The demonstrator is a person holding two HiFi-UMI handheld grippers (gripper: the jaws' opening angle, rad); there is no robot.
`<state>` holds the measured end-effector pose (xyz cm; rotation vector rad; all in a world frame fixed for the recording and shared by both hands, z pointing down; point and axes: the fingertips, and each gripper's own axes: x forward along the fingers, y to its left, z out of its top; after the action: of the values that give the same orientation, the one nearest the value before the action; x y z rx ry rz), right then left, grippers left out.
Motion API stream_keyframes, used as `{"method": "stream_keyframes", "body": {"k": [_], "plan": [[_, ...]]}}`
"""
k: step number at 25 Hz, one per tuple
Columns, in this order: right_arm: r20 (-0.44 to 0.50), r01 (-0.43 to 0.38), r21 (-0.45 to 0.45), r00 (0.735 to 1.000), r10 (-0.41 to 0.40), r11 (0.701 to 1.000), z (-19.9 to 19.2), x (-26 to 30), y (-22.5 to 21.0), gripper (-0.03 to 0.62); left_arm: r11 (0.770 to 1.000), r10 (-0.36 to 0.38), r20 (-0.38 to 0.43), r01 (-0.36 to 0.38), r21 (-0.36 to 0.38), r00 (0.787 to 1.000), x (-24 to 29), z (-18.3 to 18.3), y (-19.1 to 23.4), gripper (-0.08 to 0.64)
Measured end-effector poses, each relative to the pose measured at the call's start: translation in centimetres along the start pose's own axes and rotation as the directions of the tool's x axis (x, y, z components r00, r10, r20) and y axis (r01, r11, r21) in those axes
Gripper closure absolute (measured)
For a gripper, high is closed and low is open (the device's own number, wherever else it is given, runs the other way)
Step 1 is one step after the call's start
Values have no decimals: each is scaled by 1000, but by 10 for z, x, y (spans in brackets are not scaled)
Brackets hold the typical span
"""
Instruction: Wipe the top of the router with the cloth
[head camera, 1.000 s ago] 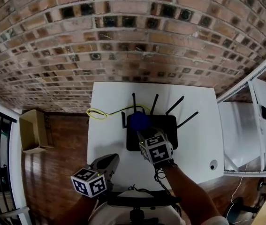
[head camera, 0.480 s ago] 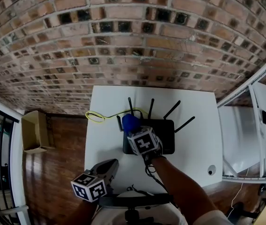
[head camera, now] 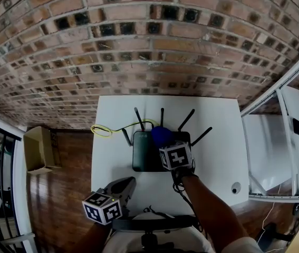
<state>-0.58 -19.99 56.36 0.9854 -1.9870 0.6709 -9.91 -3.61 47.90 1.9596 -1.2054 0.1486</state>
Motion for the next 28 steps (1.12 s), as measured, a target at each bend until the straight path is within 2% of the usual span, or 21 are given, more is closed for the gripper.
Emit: {"method": "stream_keyframes", "body": {"k": [5,9,18,22,24,28], "plan": [[-9,77,56,997,-76,995,-14,-12,-40,463,1000,-14,-18,14,18,1000,7,-3,-10,528],[29,118,109,992,-122,987,-13,-27,-59,463,999,-18,-23,19,30,1000,10,-4,-16,528],[22,270,59,962,-271,961,-37,-30,-89,463,999,-20,-30,22,47,999,6,-8,-21,528],[39,275,105,959,-281,956,-33,-42,-82,463,999,-8,-24,9,42,1000,1,-7,-15,528],[82,257,115,960,-267,960,-21,-51,-71,463,999,-8,-29,9,33,1000,-2,-10,-13,528],[173,160,58,971,-168,985,-1,-57,-32,463,1000,-9,-37,9,15,999,-6,-13,-10,528]]}}
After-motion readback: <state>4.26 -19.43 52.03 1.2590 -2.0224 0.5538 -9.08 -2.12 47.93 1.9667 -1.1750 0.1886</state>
